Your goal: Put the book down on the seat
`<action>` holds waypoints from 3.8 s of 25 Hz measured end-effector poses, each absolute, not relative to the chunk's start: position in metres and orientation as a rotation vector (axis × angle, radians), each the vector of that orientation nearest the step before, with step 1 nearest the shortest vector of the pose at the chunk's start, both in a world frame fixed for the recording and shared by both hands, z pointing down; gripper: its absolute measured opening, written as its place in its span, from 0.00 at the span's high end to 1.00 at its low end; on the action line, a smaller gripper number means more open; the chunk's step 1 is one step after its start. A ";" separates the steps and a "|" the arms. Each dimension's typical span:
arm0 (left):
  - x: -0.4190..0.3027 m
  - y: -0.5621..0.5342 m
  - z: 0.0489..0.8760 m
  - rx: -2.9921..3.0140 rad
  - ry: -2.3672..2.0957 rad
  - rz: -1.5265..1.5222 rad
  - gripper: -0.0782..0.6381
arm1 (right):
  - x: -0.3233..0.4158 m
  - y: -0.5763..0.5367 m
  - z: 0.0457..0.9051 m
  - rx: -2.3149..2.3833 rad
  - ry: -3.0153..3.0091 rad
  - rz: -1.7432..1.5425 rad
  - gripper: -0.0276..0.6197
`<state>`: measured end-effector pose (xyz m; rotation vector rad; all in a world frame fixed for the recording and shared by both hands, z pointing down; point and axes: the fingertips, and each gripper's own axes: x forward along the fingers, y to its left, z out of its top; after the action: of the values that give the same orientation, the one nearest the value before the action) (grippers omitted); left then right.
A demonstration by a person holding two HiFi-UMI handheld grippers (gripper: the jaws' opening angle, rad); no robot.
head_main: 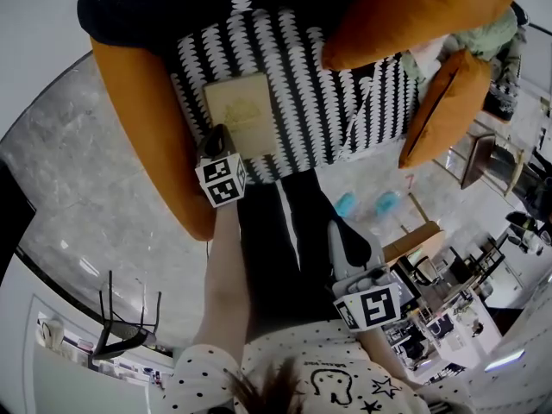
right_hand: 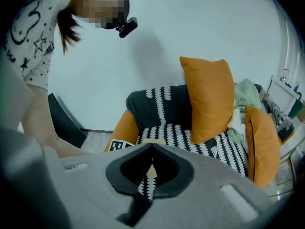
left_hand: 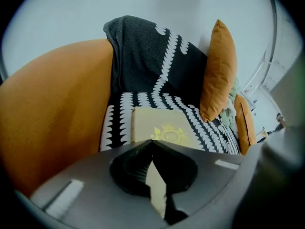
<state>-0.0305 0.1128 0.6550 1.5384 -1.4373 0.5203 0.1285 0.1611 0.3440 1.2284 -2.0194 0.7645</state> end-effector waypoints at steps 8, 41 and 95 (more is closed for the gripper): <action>-0.019 0.093 0.629 1.575 -1.426 0.509 0.90 | 0.139 0.142 0.327 1.242 -2.044 0.753 0.95; -0.050 0.067 0.468 1.750 -1.573 0.363 0.90 | 0.112 0.131 0.264 1.295 -2.273 0.662 0.95; -0.053 0.073 0.318 1.798 -1.822 0.162 0.90 | 0.082 0.111 0.222 0.987 -2.529 0.527 0.95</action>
<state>-0.0529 0.0734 0.3176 1.7982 -1.8224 0.1616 0.0818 0.1108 0.2221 0.9874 -2.5292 0.5266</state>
